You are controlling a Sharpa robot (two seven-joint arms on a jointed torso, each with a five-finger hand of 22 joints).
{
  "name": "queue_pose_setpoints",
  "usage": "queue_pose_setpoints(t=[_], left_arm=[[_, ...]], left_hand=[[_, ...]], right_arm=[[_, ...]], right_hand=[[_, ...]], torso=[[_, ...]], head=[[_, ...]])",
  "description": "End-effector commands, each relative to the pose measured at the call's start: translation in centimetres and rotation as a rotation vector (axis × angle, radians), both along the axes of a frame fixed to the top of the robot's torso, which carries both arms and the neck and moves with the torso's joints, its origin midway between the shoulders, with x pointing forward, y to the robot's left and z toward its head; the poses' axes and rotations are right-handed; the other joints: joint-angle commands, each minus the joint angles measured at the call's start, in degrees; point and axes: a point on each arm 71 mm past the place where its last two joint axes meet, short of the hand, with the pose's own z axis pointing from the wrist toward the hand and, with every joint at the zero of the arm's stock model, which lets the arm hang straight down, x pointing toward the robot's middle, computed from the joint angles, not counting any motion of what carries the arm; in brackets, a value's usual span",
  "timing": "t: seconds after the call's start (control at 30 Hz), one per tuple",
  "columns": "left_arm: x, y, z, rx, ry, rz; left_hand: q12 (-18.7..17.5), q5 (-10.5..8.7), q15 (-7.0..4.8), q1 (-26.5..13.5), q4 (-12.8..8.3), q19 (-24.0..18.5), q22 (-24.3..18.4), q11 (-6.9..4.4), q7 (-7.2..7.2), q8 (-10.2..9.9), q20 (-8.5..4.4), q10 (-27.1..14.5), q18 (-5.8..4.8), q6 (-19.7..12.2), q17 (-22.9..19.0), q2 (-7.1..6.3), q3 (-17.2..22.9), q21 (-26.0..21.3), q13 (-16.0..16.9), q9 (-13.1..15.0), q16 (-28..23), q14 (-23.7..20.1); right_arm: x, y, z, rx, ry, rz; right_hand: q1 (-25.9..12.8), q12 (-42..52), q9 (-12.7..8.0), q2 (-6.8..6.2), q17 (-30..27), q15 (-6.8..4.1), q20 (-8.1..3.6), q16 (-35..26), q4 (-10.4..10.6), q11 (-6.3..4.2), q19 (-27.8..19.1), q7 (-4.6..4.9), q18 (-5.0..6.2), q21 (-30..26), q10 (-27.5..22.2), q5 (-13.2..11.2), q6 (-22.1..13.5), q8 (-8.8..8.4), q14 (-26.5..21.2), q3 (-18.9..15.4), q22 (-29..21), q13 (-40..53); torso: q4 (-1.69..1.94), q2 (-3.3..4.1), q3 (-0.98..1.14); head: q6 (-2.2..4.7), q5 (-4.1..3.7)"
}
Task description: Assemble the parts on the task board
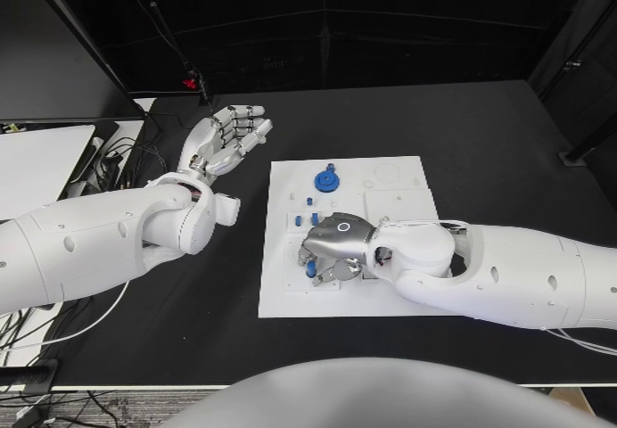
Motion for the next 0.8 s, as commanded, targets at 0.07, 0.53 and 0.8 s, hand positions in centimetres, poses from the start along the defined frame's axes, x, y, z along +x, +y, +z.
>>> queue_pose_setpoints(t=[0.07,0.53,0.8], left_arm=[[-0.3,-0.1,0.9,-0.034,-0.113,-0.029],[-0.3,0.0,0.9,-0.037,-0.112,-0.034],[-0.2,0.0,0.9,-0.038,-0.112,-0.036]], left_hand=[[0.2,0.38,-0.06,0.0,-0.2,0.2,-0.1,-0.07,8.49,0.3,0.17,-0.5,-0.5,-0.6,-0.1,0.62,-0.2,0.3,-0.1,-0.1,0.1,0.1],[0.3,0.37,-0.06,0.0,-0.2,0.2,-0.1,-0.07,8.49,0.4,0.17,-0.6,-0.5,-0.6,-0.2,0.55,-0.3,0.3,-0.1,-0.1,0.2,0.2],[0.4,0.37,-0.07,-0.1,-0.1,0.2,-0.1,-0.06,8.49,0.5,0.17,-0.6,-0.5,-0.7,-0.3,0.39,-0.4,0.3,-0.2,-0.2,0.3,0.2]], right_arm=[[-0.1,0.2,0.6,0.078,-0.009,0.014],[0.4,-2.2,2.1,0.378,0.093,-0.149],[1.6,-7.2,4.8,0.729,0.364,-0.393]], right_hand=[[-0.9,0.4,0.2,0.07,4.5,0.47,0.57,-0.2,0.0,0.41,2.0,0.2,0.61,-0.3,0.0,-0.2,-0.2,0.08,4.0,-0.4,12.2,0.1],[-6.2,0.1,0.0,-2.83,1.8,1.51,1.46,-1.3,0.2,1.7,1.8,1.62,0.76,-1.0,-3.8,-0.1,-4.0,-0.3,3.5,-2.0,11.9,0.0],[-10.4,0.8,0.2,-5.2,2.3,2.48,2.43,-0.9,0.4,2.81,1.6,2.75,0.92,-1.5,-7.5,0.1,-6.4,0.16,3.6,-4.0,11.7,0.2]], torso=[[-0.01,0.01,0.03],[-0.05,-0.08,0.0],[-0.04,-0.08,-0.08]], head=[[-0.01,-0.05],[-0.01,-0.14],[-0.01,-0.28]])
